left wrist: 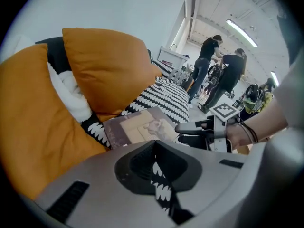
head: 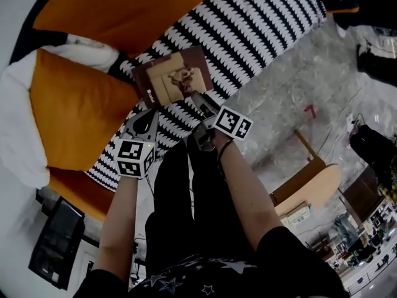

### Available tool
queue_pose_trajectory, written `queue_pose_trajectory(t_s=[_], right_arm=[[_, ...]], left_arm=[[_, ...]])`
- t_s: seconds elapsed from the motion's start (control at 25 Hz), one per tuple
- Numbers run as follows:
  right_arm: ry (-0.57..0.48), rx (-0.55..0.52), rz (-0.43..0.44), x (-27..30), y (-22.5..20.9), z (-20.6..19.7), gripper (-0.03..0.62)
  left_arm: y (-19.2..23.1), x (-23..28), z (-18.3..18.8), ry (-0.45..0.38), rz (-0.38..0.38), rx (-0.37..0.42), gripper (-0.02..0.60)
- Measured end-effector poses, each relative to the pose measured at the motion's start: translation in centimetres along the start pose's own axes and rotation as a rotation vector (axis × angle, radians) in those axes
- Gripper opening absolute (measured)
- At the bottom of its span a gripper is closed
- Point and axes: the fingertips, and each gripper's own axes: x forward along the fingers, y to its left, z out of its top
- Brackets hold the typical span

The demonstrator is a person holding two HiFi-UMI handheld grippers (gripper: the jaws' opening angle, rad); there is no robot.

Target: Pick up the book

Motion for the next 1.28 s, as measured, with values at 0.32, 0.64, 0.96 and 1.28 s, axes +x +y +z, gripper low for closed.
queue_pose_trajectory(t_s=[0.32, 0.64, 0.96, 1.28], right_arm=[[0.011, 0.026, 0.001, 1.6, -1.7, -0.3, 0.262], [-0.055, -0.032, 0.040, 2.4, -2.5, -0.4, 0.262], [-0.162, 0.060, 0.122, 2.1, -2.1, 1.4, 0.262], [-0.124, 0.177, 0.138, 2.2, -1.8, 2.2, 0.262]], left_arm=[[1.1, 1.3, -1.4, 0.038, 0.008, -0.009, 0.005], [1.8, 1.6, -2.5, 0.044, 0.016, -0.007, 0.005], [0.9, 1.5, -2.9, 0.031, 0.002, 0.012, 0.005], [0.5, 1.6, -2.8, 0.037, -0.006, 0.025, 0.005]])
